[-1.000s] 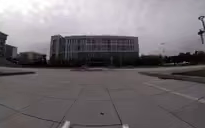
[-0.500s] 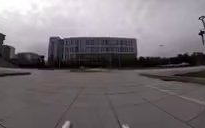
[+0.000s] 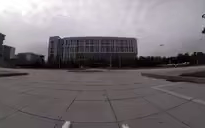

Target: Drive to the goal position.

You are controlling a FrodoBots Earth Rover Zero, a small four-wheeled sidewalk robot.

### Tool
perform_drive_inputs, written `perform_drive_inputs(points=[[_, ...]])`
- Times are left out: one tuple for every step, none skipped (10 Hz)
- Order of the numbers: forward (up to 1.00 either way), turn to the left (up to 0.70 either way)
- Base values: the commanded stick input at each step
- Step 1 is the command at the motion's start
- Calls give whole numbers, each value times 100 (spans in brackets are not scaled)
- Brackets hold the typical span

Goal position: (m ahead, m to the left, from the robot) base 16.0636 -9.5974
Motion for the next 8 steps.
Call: perform_drive_inputs(points=[[70,0],[70,0],[70,0],[70,0],[70,0],[70,0],[70,0],[70,0]])
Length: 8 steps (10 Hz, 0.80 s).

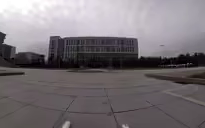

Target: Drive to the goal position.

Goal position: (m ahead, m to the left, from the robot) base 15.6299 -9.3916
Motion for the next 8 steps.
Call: perform_drive_inputs(points=[[70,0],[70,0],[70,0],[70,0],[70,0],[70,0],[70,0],[70,0]])
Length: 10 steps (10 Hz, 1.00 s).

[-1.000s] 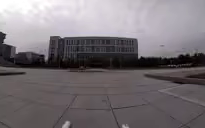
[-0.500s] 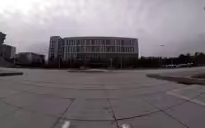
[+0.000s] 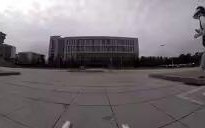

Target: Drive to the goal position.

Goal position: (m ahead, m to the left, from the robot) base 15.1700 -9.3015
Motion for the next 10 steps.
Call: perform_drive_inputs(points=[[70,0],[70,0],[70,0],[70,0],[70,0],[70,0],[70,0],[70,0],[70,0],[70,0]])
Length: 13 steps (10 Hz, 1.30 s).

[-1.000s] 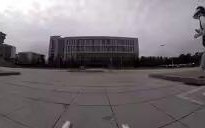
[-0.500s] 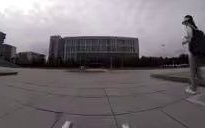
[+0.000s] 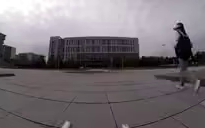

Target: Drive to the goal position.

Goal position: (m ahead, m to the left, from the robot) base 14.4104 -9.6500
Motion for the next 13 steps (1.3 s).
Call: perform_drive_inputs(points=[[70,0],[70,0],[70,0],[70,0],[70,0],[70,0],[70,0],[70,0],[70,0],[70,0],[70,0],[70,0],[70,0]])
